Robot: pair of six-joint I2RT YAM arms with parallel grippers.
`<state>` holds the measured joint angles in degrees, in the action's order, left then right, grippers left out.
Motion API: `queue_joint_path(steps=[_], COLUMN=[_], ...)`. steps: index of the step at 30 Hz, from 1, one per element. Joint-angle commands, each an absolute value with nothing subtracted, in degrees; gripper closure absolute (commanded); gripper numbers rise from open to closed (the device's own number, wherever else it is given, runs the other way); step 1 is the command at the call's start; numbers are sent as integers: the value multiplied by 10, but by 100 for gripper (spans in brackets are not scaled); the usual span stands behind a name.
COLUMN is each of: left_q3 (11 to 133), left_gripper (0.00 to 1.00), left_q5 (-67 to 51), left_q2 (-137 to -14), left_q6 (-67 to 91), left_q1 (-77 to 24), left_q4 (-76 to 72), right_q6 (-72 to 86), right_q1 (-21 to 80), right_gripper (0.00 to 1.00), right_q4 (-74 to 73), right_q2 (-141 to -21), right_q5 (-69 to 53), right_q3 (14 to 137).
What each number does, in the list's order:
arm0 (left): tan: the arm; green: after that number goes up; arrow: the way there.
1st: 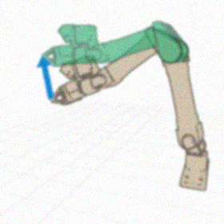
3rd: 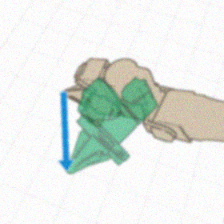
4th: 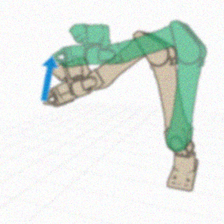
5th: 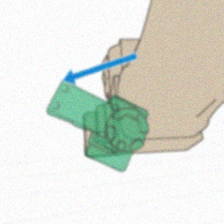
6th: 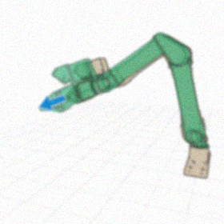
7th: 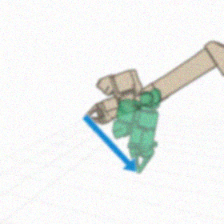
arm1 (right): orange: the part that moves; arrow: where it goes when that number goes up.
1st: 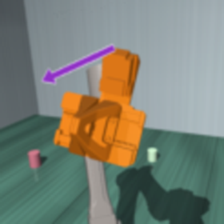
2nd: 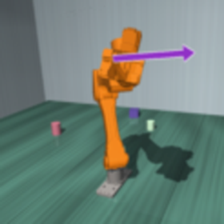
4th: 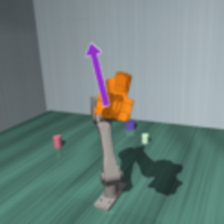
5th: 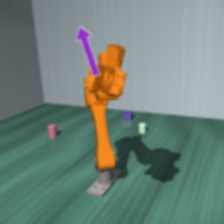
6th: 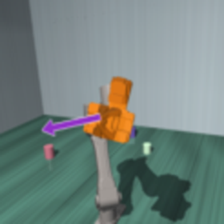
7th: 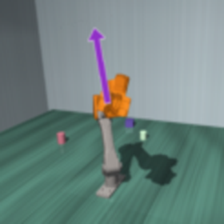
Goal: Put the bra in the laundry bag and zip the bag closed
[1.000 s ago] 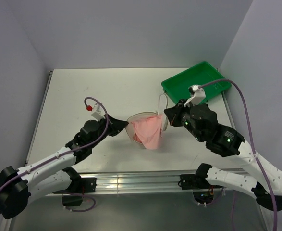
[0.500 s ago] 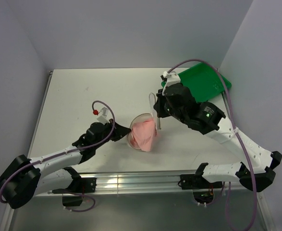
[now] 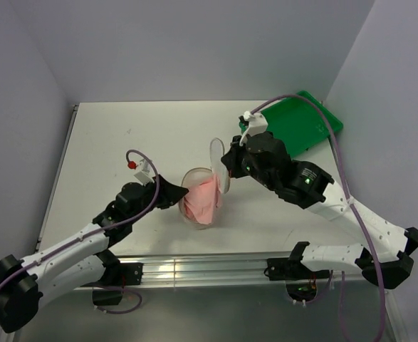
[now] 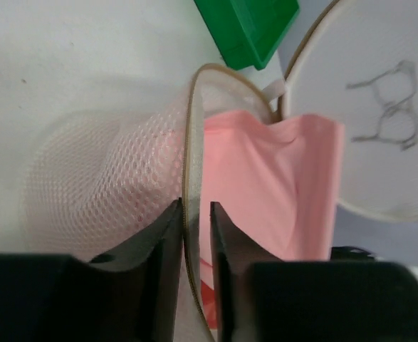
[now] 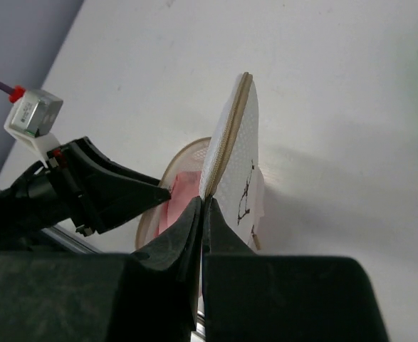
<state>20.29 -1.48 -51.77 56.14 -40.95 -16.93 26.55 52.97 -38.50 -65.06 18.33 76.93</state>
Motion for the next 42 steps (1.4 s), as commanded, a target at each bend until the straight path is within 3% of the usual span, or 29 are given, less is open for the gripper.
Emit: queue_joint_path(steps=[1, 3, 6, 8, 10, 11, 12, 15, 16, 19, 21, 23, 31, 42], left_q3=[243, 264, 331, 386, 420, 449, 460, 487, 491, 501, 516, 534, 543, 544], left_gripper=[59, 32, 22, 21, 25, 30, 43, 62, 63, 60, 49, 46, 46, 47], left_q5=[-4, 22, 28, 53, 64, 66, 62, 49, 58, 111, 121, 149, 211, 209], left_q2=[-476, -444, -423, -411, -408, -413, -417, -452, -464, -510, -548, -588, -680, -751], left_q6=[514, 498, 450, 415, 389, 383, 379, 376, 377, 378, 381, 377, 386, 384], left_q1=[-409, -409, -410, -421, -430, -441, -448, -492, -509, -574, -606, -638, -681, -681], left_q4=[-104, -47, 61, 108, 158, 170, 187, 190, 185, 159, 148, 140, 104, 55], right_q6=[273, 276, 274, 271, 271, 271, 271, 273, 274, 277, 278, 279, 286, 288], right_q1=[522, 520, 517, 514, 507, 505, 505, 502, 501, 500, 498, 497, 495, 493], right_gripper=[100, 100, 100, 100, 100, 100, 100, 100, 100, 100, 100, 100, 100, 100], right_q4=[-334, -322, -315, -315, -314, -310, -309, -301, -300, -296, -296, -293, -278, -274], right_q2=[-642, -630, -618, -618, -621, -622, -623, -622, -621, -616, -616, -615, -606, -577], right_q5=[176, 166, 171, 171, 166, 164, 161, 158, 160, 162, 161, 158, 150, 147], right_q3=[757, 735, 735, 738, 737, 735, 734, 729, 729, 725, 723, 719, 704, 695])
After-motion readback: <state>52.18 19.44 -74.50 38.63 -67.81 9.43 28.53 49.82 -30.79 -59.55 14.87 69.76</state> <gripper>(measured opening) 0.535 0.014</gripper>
